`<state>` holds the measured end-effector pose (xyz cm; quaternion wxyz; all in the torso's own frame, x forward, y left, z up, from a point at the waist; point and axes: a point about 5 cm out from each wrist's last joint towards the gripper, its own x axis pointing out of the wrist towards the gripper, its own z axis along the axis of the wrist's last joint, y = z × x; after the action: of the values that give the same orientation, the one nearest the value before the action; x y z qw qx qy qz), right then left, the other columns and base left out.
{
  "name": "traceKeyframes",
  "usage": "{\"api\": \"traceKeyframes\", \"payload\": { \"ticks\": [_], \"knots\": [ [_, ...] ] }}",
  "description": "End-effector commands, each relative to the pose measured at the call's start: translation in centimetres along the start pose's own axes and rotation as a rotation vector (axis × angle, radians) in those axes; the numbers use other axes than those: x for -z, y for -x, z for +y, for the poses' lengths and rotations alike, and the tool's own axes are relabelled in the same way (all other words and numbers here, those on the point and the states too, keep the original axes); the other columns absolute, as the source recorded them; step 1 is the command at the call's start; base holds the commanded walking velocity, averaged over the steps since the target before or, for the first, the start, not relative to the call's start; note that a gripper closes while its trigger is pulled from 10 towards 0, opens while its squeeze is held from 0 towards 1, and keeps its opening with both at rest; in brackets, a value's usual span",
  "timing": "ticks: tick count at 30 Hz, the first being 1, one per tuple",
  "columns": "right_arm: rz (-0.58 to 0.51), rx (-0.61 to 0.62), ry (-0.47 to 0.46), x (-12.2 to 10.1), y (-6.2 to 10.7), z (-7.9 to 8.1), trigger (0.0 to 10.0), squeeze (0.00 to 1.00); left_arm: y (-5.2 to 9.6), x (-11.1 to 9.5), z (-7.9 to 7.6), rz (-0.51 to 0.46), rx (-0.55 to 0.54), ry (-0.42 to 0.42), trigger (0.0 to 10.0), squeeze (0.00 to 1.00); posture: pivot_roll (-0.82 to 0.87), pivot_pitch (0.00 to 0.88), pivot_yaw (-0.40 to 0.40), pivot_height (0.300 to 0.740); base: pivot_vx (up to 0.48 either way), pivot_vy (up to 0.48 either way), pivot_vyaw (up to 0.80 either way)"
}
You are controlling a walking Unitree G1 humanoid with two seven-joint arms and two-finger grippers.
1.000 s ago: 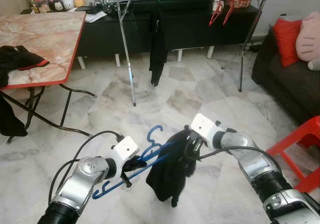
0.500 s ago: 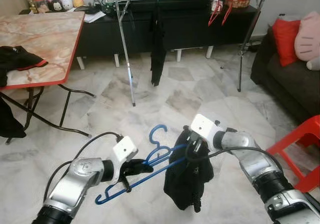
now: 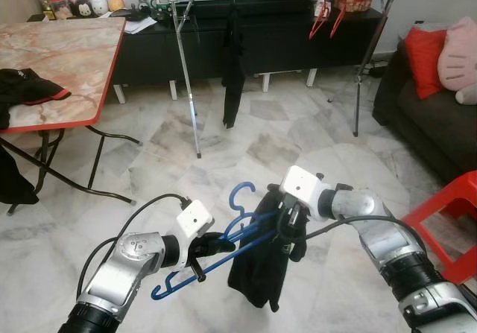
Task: Hang hanger
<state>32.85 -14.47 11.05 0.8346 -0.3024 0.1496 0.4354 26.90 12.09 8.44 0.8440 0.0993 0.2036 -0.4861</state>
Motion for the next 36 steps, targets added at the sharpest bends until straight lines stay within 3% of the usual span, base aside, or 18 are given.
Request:
{"api": "traceKeyframes", "payload": {
  "ticks": [1, 7, 13, 23, 24, 27, 32, 36],
  "knots": [
    [-0.063, -0.01, 0.024, -1.6, 0.2, -0.1, 10.0, 0.0, -0.2, 0.0, 0.0, 0.008, 0.0, -0.021, 10.0, 0.0, -0.08, 0.0, -0.043, 0.74, 0.0, 0.0, 0.0],
    [-0.157, -0.116, 0.065, -3.1, 0.7, 1.1, 10.0, 0.0, -0.7, -0.1, -0.3, -0.011, 0.022, -0.005, 10.0, 0.0, -0.08, 0.0, -0.041, 0.74, 0.0, 0.0, 0.0],
    [-0.186, -0.225, 0.074, -3.7, 1.5, 2.1, 10.0, 0.0, -1.2, -0.8, 0.5, -0.048, -0.045, -0.001, 10.0, 0.0, -0.09, 0.0, -0.04, 0.74, 0.0, 0.0, 0.0],
    [-0.16, -0.248, 0.076, -3.2, 1.9, 2.4, 10.0, 0.0, -1.4, -1.3, 0.6, -0.081, -0.057, 0.004, 10.0, 0.0, -0.09, 0.0, -0.038, 0.74, 0.0, 0.0, 0.0],
    [-0.11, -0.252, 0.073, -2.1, 2.1, 2.5, 10.0, 0.0, -1.5, -1.8, 0.8, -0.133, -0.095, 0.03, 10.0, 0.0, -0.09, 0.0, -0.039, 0.74, 0.0, 0.0, 0.0],
    [0.049, -0.153, 0.122, 0.4, 2.2, 1.6, 10.0, 0.0, -1.8, -2.5, 0.8, -0.209, -0.119, 0.072, 10.0, 0.0, -0.09, 0.0, -0.038, 0.74, 0.0, 0.0, 0.0],
    [0.039, -0.025, 0.107, 0.1, 2.0, 0.3, 10.0, 0.0, -2.1, -2.6, 0.4, -0.214, -0.104, 0.069, 10.0, 0.0, -0.09, 0.0, -0.038, 0.74, 0.0, 0.0, 0.0],
    [0.009, -0.006, 0.111, -0.6, 1.9, 0.1, 10.0, 0.0, -2.3, -2.7, 0.3, -0.221, -0.102, 0.073, 10.0, 0.0, -0.09, 0.0, -0.038, 0.74, 0.0, 0.0, 0.0]
  ]
}}
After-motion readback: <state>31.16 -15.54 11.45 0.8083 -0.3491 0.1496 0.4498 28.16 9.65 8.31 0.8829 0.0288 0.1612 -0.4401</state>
